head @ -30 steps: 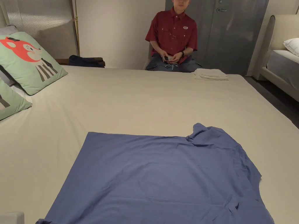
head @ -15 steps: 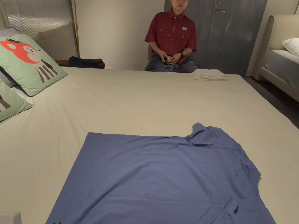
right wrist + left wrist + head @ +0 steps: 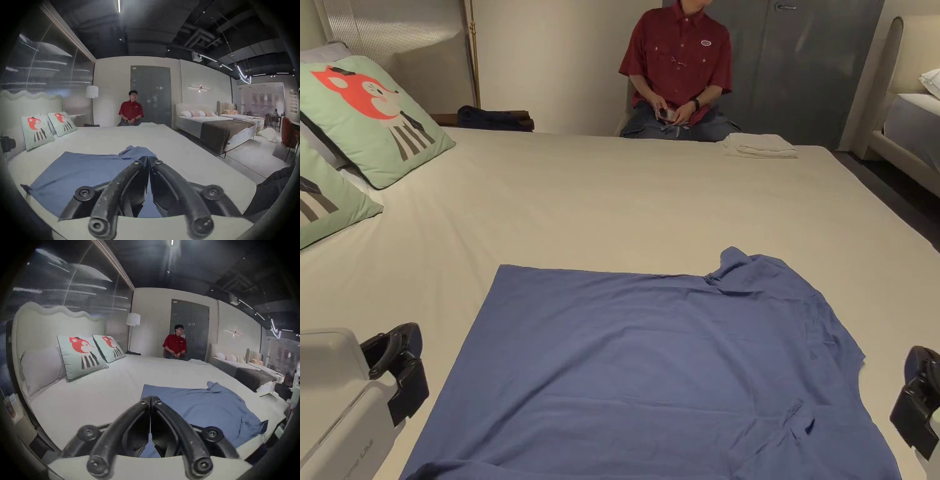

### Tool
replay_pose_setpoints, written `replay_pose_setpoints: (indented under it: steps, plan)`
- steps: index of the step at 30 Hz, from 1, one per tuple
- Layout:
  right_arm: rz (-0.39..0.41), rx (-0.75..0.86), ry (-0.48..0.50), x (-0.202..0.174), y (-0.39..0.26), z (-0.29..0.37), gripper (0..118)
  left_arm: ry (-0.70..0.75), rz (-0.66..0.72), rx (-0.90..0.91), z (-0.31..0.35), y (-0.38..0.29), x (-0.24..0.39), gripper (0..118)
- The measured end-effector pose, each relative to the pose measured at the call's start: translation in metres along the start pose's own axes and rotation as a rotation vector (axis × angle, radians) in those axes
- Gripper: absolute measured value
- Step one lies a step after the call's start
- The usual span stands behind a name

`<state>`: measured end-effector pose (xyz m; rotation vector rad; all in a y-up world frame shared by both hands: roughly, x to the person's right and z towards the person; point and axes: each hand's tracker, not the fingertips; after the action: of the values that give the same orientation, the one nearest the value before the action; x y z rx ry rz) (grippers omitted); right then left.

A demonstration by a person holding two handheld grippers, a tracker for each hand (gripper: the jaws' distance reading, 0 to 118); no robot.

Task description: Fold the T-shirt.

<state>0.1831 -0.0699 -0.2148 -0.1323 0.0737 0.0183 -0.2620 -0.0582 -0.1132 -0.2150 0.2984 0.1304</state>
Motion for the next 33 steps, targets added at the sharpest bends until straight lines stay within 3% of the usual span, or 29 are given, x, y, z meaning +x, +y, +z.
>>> replay_pose_setpoints:
  steps: [7,10,11,12,13,14,15,19,20,23,24,27,28,29,30,31,32,33]
  plan:
    - [-0.008,-0.040,0.017,0.001,-0.013,0.003,0,-0.014,0.031,-0.207,-0.012,-0.028,-0.023,0]
    - [-0.002,-0.072,0.014,0.004,-0.022,0.003,0,-0.004,0.048,-0.310,-0.014,-0.053,-0.039,16]
    - [-0.004,-0.084,0.014,0.006,-0.024,0.003,0,0.005,0.036,-0.352,-0.016,-0.061,-0.043,24]
    - [-0.005,-0.092,0.012,0.007,-0.027,0.002,0,0.011,0.031,-0.400,-0.019,-0.069,-0.047,65]
    - [-0.005,-0.100,0.009,0.008,-0.029,0.002,0,0.016,0.028,-0.442,-0.021,-0.078,-0.050,92]
    - [-0.002,-0.108,0.006,0.009,-0.032,0.003,0,0.011,0.032,-0.450,-0.020,-0.087,-0.053,106]
    - [0.002,-0.117,0.003,0.010,-0.034,0.003,0,0.011,0.027,-0.457,-0.020,-0.092,-0.055,107]
    - [-0.002,-0.146,-0.004,0.013,-0.041,0.003,0,0.020,0.029,-0.496,-0.025,-0.107,-0.055,100]
    - [-0.001,-0.152,-0.006,0.013,-0.043,0.004,0,0.019,0.030,-0.496,-0.026,-0.109,-0.054,89]
    - [0.004,-0.166,-0.012,0.016,-0.046,0.005,0,0.004,-0.014,-0.520,-0.030,-0.111,-0.047,18]
    - [0.002,-0.171,-0.014,0.017,-0.047,0.005,0,-0.005,-0.020,-0.520,-0.029,-0.111,-0.045,5]
    - [0.005,-0.190,-0.019,0.024,-0.049,0.006,2,-0.010,-0.051,-0.516,-0.027,-0.110,-0.039,2]
    - [0.004,-0.216,-0.012,0.028,-0.050,0.005,14,-0.010,-0.048,-0.511,-0.026,-0.109,-0.040,2]
    - [0.005,-0.267,-0.006,0.032,-0.053,0.003,41,-0.012,-0.035,-0.504,-0.024,-0.107,-0.042,2]
    - [0.009,-0.316,0.001,0.037,-0.056,0.000,85,-0.014,-0.018,-0.500,-0.024,-0.107,-0.044,2]
    - [0.009,-0.359,0.007,0.042,-0.061,-0.004,106,-0.016,-0.009,-0.497,-0.023,-0.106,-0.046,1]
    - [0.012,-0.394,0.005,0.047,-0.068,-0.005,112,-0.014,-0.005,-0.494,-0.022,-0.106,-0.046,1]
    - [0.016,-0.401,-0.005,0.050,-0.073,-0.003,109,-0.012,-0.005,-0.493,-0.022,-0.106,-0.046,1]
